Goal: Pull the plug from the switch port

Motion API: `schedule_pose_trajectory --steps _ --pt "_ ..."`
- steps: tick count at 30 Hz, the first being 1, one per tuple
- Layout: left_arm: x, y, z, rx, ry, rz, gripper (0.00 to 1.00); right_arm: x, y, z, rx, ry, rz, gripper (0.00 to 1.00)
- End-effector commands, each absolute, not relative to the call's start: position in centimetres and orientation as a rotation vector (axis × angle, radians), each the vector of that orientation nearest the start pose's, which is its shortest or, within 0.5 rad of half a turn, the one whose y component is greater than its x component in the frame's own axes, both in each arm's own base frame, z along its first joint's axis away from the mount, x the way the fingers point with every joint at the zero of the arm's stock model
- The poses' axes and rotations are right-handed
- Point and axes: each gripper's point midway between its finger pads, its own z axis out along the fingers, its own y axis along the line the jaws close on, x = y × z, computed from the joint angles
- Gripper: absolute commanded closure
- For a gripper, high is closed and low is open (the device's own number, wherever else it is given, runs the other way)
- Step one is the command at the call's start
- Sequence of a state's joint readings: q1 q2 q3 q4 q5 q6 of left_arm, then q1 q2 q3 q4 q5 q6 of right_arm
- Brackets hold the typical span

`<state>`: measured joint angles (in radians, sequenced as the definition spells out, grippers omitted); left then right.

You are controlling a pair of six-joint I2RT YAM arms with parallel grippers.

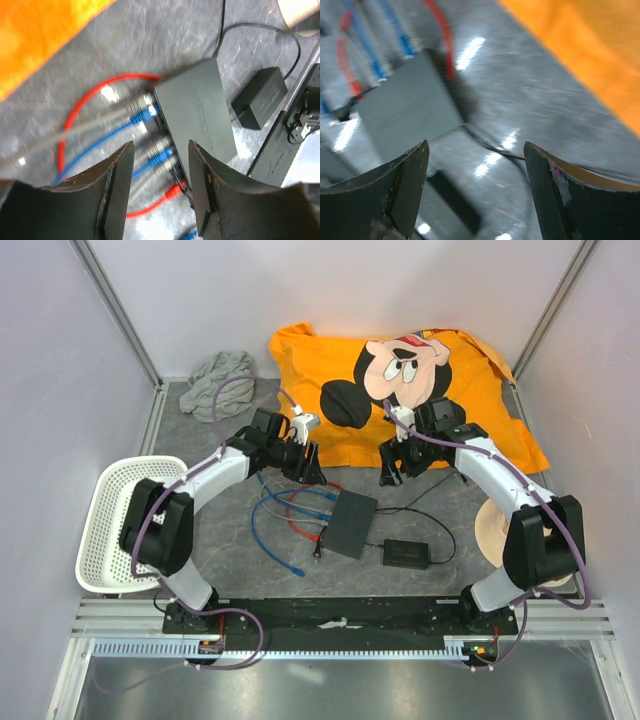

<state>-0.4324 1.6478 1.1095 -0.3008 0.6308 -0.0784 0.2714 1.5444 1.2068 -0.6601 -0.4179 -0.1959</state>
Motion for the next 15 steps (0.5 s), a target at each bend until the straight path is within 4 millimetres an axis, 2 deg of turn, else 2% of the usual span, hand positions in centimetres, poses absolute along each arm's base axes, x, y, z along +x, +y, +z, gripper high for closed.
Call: schedule_pose_trajectory --steps 1,2,3,4,7,13,15 --pt "33.8 -27.4 12.0 0.85 2.247 -1.057 0.45 28.3 19.7 11.5 -0.777 2.503 0.94 0.16" --pt "34.4 -27.3 11.6 0.85 2.257 -1.055 0.45 28.0 19.9 11.0 -0.776 2.514 0.96 0.15" --pt "35.1 -27.2 10.4 0.834 2.291 -1.054 0.45 27.2 20.2 10.2 -0.765 2.545 0.99 0.14" --pt "35.9 -27.4 10.5 0.826 2.288 -1.052 0.45 26.5 20.9 9.8 -0.778 2.559 1.039 0.13" --pt "37.1 -27.0 9.2 0.789 2.334 -1.049 0.45 25.9 21.5 8.3 -0.78 2.607 1.036 0.11" --pt "36.0 -25.4 5.2 0.713 2.478 -1.022 0.45 26.0 22.5 5.5 -0.825 2.685 0.96 0.12" --pt "35.3 -25.1 4.6 0.643 2.528 -1.056 0.46 26.7 23.3 5.8 -0.855 2.661 0.966 0.17"
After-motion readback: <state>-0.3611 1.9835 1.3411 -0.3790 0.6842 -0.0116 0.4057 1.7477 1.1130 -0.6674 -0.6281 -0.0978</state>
